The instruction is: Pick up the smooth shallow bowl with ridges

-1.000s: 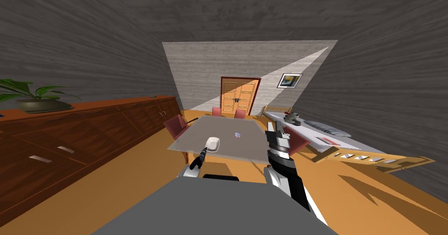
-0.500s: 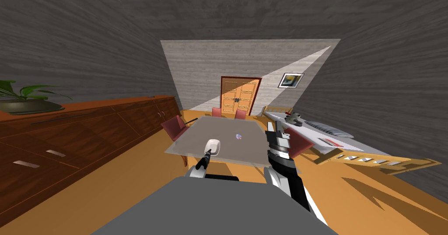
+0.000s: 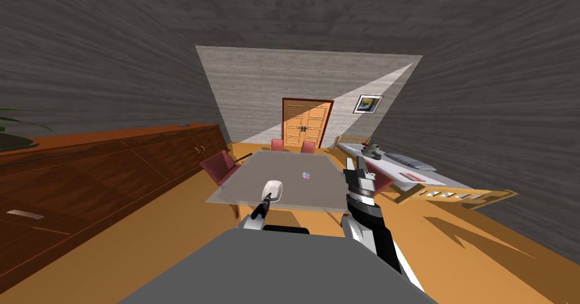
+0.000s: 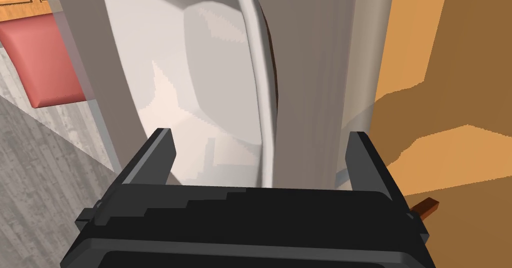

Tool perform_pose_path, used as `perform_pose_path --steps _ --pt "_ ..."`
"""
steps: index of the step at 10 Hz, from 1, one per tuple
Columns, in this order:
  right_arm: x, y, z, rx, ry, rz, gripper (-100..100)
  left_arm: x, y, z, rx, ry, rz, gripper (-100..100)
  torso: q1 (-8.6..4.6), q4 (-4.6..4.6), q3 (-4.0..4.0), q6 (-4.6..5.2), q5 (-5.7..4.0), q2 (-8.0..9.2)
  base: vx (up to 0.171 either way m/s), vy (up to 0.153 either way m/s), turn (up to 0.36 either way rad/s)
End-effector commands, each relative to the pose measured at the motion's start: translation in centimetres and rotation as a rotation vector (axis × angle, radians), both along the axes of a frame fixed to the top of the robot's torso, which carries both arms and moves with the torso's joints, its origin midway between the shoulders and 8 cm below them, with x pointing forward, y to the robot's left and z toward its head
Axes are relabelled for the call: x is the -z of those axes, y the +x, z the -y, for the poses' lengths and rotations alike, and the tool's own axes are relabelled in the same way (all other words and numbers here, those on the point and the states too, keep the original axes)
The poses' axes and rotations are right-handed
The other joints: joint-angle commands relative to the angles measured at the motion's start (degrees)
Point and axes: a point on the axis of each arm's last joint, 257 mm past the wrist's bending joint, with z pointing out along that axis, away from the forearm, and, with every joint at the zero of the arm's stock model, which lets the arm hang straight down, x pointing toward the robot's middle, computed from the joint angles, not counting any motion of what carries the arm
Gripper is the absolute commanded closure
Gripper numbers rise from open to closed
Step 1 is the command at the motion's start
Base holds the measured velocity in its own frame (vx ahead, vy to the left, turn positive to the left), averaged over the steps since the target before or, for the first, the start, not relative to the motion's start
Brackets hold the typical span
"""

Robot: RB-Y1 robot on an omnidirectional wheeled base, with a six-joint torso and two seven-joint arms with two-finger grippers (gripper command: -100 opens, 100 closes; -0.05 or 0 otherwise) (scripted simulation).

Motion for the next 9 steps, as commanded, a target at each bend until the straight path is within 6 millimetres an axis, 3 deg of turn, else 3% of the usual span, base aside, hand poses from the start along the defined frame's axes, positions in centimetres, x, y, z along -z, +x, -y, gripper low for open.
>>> perform_pose_path --steps 1,6,7,9 --pt "0.0 0.0 0.0 0.000 0.000 0.000 0 0.2 0.2 -0.8 -0.018 -0.001 0.003 -100 0.00 0.00 0.00 0.00 0.00 0.00 -0.003 -0.013 -0.103" --pt "0.0 0.0 0.0 0.000 0.000 0.000 0 0.6 0.2 -2.5 -0.054 -0.001 0.003 -100 0.08 -0.03 -0.10 0.04 0.06 -0.17 -0.005 -0.012 -0.090" --pt "0.0 0.0 0.0 0.000 0.000 0.000 0 0.6 0.2 -2.6 -0.055 -0.001 0.004 100 0.12 -0.04 -0.12 0.02 0.07 -0.21 0.000 0.000 0.000" --pt "0.0 0.0 0.0 0.000 0.000 0.000 0 0.6 0.1 -2.6 -0.055 -0.001 0.001 100 0.13 -0.01 -0.12 0.04 0.07 -0.23 0.000 0.000 0.000"
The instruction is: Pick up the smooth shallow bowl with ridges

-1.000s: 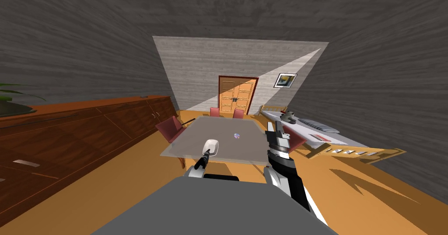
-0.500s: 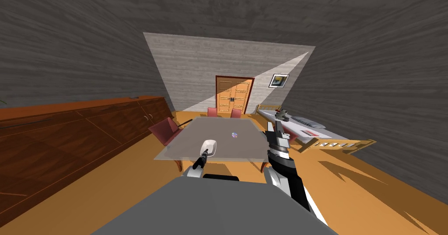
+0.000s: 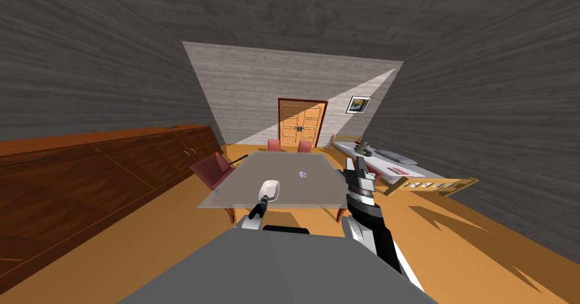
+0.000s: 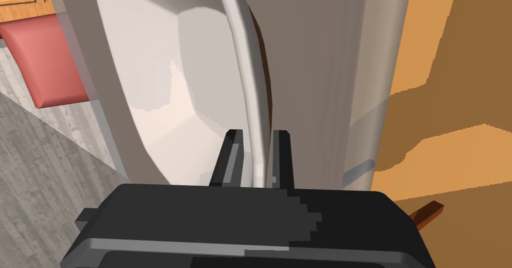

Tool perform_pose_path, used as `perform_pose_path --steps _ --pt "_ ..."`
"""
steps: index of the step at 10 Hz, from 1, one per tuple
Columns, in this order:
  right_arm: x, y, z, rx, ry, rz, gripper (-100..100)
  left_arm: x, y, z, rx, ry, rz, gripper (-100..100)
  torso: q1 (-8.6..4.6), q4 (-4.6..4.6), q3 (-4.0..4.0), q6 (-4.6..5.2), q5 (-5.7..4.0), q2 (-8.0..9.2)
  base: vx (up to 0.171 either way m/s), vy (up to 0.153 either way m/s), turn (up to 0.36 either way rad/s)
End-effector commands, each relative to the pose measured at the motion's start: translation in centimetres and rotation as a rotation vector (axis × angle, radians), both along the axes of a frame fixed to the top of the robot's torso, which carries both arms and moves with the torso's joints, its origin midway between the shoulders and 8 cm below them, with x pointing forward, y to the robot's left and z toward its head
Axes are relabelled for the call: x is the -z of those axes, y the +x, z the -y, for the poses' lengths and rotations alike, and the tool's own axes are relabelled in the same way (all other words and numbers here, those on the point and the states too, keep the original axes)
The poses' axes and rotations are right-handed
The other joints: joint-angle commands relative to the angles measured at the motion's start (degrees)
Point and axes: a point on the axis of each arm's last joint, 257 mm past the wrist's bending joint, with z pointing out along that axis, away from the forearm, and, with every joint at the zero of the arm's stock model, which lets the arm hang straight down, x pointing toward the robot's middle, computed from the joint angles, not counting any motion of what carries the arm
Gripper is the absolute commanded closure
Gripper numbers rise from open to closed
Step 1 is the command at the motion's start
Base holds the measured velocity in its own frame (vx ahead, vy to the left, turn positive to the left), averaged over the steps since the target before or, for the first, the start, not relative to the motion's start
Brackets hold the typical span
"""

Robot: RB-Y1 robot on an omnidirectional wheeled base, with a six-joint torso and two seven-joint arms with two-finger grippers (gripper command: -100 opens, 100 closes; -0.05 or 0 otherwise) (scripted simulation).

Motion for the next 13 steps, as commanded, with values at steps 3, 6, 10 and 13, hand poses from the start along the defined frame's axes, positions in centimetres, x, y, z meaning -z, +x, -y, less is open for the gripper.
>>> perform_pose_path --steps 3,6,10,13 --pt "0.0 0.0 0.0 0.000 0.000 0.000 0 0.0 0.0 0.0 0.000 0.000 -0.001 0 -0.01 0.02 0.02 0.00 -0.01 0.01 0.000 0.000 0.000" --pt "0.0 0.0 0.0 0.000 0.000 0.000 0 -0.6 -0.1 2.3 0.048 0.001 -0.001 100 0.06 0.03 0.03 -0.03 -0.01 0.02 0.009 0.018 0.158" --pt "0.0 0.0 0.0 0.000 0.000 0.000 0 -1.3 -0.3 4.4 0.089 0.000 -0.001 100 0.01 0.07 0.07 -0.01 -0.02 0.07 0.004 0.014 0.117" --pt "0.0 0.0 0.0 0.000 0.000 0.000 0 -1.3 -0.3 4.6 0.094 0.000 -0.002 0 -0.01 0.10 0.10 0.01 -0.04 0.10 0.002 0.007 0.042"
